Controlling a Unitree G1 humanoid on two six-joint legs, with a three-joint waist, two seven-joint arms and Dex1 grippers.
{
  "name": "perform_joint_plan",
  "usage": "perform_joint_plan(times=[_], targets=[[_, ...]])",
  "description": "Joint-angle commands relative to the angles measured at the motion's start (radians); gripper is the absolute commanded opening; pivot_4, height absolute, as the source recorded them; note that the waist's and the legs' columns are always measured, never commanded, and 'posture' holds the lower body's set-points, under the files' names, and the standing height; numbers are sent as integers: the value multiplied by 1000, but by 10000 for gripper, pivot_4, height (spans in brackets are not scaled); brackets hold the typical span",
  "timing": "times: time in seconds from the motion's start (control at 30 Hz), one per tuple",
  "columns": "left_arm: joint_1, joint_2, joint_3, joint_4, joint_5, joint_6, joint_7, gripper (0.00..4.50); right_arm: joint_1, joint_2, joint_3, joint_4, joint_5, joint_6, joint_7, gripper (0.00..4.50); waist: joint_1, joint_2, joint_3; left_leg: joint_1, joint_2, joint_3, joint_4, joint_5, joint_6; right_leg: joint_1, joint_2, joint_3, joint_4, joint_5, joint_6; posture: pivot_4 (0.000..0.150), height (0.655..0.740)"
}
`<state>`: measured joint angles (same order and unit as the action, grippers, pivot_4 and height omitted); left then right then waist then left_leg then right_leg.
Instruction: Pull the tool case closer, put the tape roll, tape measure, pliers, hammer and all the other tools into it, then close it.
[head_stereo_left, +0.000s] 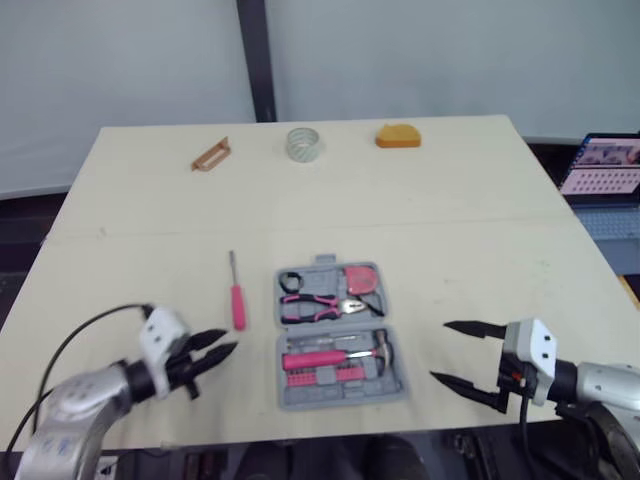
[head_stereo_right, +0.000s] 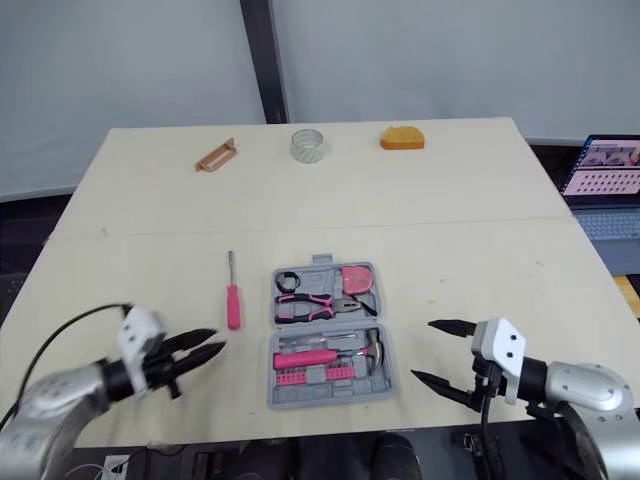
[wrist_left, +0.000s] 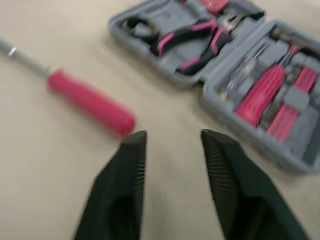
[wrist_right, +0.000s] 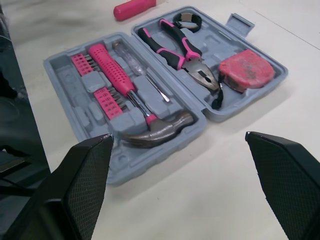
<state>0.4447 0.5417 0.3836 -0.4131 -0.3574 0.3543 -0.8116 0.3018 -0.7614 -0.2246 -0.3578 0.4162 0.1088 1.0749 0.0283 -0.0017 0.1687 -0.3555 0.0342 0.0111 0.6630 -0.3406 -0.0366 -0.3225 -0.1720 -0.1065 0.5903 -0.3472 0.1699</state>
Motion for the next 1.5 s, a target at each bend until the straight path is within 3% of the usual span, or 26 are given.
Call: perform_joint_plan(times=[0.03,0.07,0.27,0.5,0.63,0.73,0.93,1.07,1.23,1.5], targets=[[120,-49,83,-46,-19,-104,6,36699,25,14,-8,-19,-4,-21,-16,45000,1,-1,1,0,0,0,0,0,0,0,0,0,-1,0,0,1500,7400],[158,-66,94,-46,-15,-126,9,43704,30,17,-6,-16,-7,-24,-17,45000,1,-1,1,0,0,0,1,-1,0,0,0,0,-2,0,0,1500,7400],[345,-153,116,-50,-23,-214,7,43704,44,24,-5,12,-17,-42,-12,45000,-5,-1,3,-1,1,1,1,-3,0,-2,0,0,-3,-1,-2,1500,7400],[340,-168,117,-60,-31,-226,61,43704,37,12,-22,15,0,-50,-2,45000,-1,-2,4,-1,1,1,2,-4,0,-2,0,1,-3,-1,-2,1500,7400],[210,-187,135,-176,-133,-10,266,43704,1,0,-76,-48,77,-11,-16,45000,0,0,6,-1,1,1,2,-4,1,-2,0,1,-2,-1,-2,1500,7400],[101,-196,94,-299,-131,188,459,43704,-12,-10,-91,-57,92,-2,-5,45000,0,-1,6,-1,1,0,3,-4,0,0,0,1,-1,-1,-1,1500,7400],[-12,-197,43,-420,-166,405,614,43704,-5,-25,-87,-49,86,3,4,45000,-5,-2,5,-1,1,2,1,-4,1,-1,0,0,-1,-1,-1,1500,7400],[-239,-188,-22,-385,-100,602,787,43704,-27,-36,-68,-42,78,10,8,45000,7,-2,6,-1,1,0,5,-3,0,0,0,0,0,0,-1,1500,7400],[-479,-254,-117,-300,-40,805,927,43704,-58,-47,-57,-37,73,26,8,45000,7,-2,5,0,1,0,3,-1,-1,0,1,1,2,0,-1,1500,7400],[-663,-377,-193,-156,51,929,1019,43704,-70,-60,-63,-34,67,34,9,45000,0,-3,6,-3,1,0,2,-2,0,-1,1,0,0,1,0,1500,7400]])
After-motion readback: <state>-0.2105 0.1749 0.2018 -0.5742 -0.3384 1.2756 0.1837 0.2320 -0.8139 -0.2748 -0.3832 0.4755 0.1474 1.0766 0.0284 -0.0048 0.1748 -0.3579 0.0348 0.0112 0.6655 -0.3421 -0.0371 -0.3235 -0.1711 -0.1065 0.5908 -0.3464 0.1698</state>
